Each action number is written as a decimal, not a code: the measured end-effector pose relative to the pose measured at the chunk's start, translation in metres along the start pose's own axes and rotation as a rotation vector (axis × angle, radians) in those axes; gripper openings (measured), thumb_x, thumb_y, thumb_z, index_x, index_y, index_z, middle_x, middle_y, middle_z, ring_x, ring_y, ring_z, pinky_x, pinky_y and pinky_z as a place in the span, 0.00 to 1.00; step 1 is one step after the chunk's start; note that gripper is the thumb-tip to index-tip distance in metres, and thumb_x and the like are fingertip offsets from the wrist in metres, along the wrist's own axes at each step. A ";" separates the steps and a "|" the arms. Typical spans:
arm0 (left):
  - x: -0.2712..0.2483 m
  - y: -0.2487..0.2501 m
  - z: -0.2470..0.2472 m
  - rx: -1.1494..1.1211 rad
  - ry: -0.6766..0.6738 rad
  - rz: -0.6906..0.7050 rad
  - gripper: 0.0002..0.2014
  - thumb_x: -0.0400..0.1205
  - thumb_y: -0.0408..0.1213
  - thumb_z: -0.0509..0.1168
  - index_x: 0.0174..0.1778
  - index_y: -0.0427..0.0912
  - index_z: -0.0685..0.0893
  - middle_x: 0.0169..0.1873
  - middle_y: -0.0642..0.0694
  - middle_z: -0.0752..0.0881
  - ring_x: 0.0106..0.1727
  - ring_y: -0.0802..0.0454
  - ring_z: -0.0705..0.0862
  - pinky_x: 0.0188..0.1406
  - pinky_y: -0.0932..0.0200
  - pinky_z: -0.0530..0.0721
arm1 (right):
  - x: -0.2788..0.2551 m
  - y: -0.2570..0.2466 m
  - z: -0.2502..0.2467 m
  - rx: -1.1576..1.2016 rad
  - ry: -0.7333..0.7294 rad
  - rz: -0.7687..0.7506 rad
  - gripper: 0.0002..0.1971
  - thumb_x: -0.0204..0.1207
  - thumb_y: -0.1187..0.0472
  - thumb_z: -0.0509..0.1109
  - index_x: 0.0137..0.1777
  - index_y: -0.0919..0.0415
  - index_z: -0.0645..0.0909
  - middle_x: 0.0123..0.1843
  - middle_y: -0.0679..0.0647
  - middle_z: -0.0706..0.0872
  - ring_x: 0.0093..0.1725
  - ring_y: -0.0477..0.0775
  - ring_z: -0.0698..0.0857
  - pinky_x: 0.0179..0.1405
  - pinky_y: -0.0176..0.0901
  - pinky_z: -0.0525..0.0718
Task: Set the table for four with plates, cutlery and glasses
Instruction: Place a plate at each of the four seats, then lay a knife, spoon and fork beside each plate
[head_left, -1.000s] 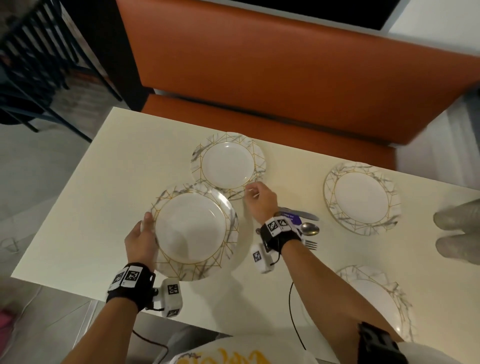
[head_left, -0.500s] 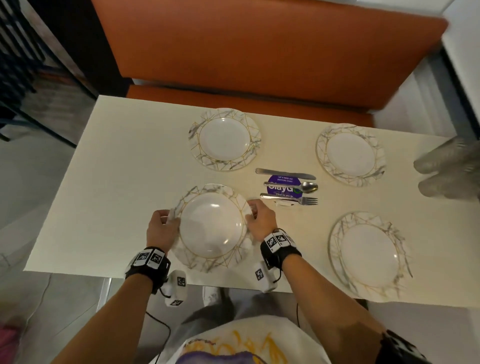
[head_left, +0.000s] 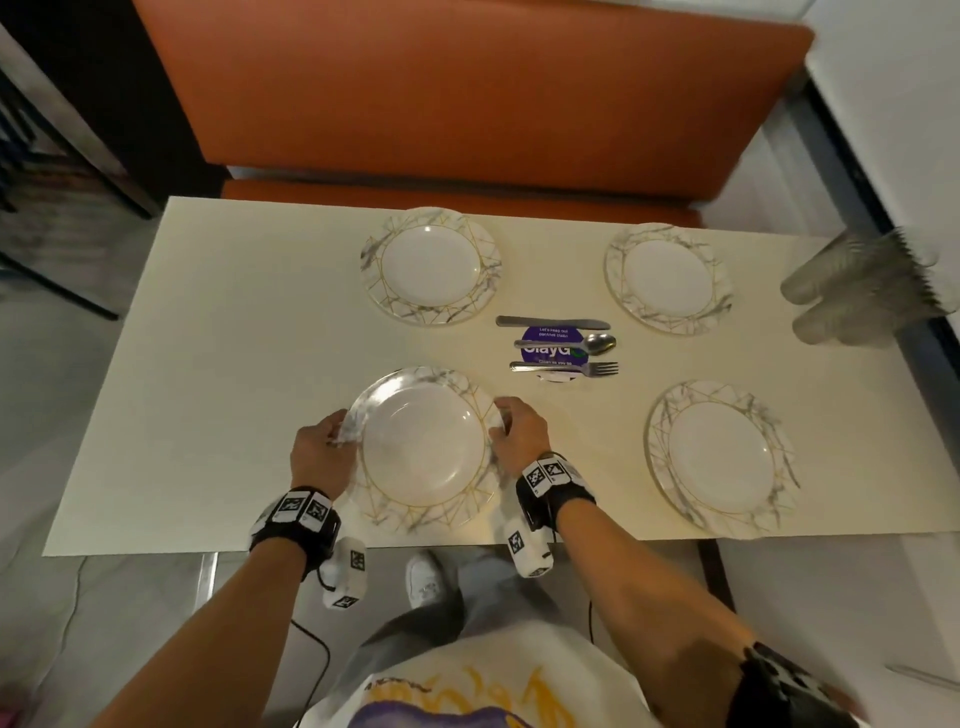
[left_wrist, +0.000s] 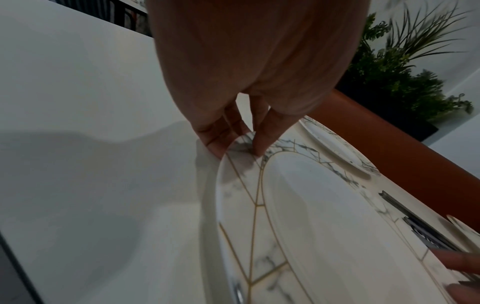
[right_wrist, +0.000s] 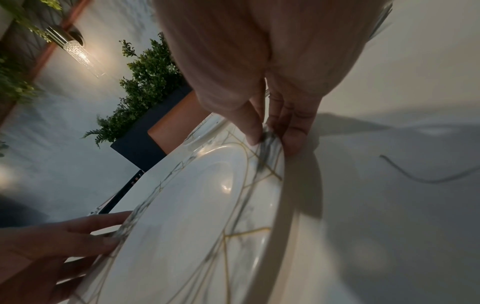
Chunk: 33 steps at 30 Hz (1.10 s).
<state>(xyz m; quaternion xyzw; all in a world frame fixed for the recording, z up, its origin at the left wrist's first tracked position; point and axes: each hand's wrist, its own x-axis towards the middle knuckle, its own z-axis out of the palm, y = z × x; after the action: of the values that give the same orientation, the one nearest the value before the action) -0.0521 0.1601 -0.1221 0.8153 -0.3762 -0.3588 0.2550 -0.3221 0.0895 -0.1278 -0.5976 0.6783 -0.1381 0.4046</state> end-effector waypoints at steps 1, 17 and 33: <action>0.001 -0.001 -0.001 0.001 0.008 -0.016 0.17 0.84 0.31 0.69 0.68 0.48 0.88 0.51 0.40 0.93 0.53 0.36 0.90 0.53 0.53 0.85 | 0.000 0.000 0.001 0.006 -0.005 0.000 0.23 0.79 0.68 0.71 0.74 0.58 0.78 0.65 0.57 0.86 0.62 0.56 0.85 0.67 0.47 0.83; 0.002 -0.012 -0.003 -0.020 0.017 -0.016 0.21 0.82 0.29 0.71 0.72 0.43 0.85 0.57 0.40 0.91 0.51 0.47 0.84 0.56 0.54 0.81 | -0.009 0.002 0.001 -0.006 -0.063 0.053 0.23 0.80 0.64 0.71 0.74 0.54 0.75 0.58 0.53 0.86 0.55 0.53 0.85 0.56 0.41 0.82; 0.013 0.073 0.044 0.137 0.099 0.208 0.18 0.79 0.28 0.69 0.65 0.41 0.86 0.60 0.35 0.85 0.64 0.33 0.79 0.65 0.44 0.76 | 0.032 0.023 -0.084 -0.036 0.136 -0.018 0.11 0.82 0.64 0.63 0.60 0.57 0.84 0.51 0.54 0.88 0.50 0.52 0.85 0.55 0.42 0.83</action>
<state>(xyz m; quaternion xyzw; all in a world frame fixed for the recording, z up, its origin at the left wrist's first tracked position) -0.1117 0.1004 -0.1038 0.8041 -0.4694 -0.2630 0.2529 -0.3966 0.0411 -0.1017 -0.6001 0.7012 -0.1699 0.3454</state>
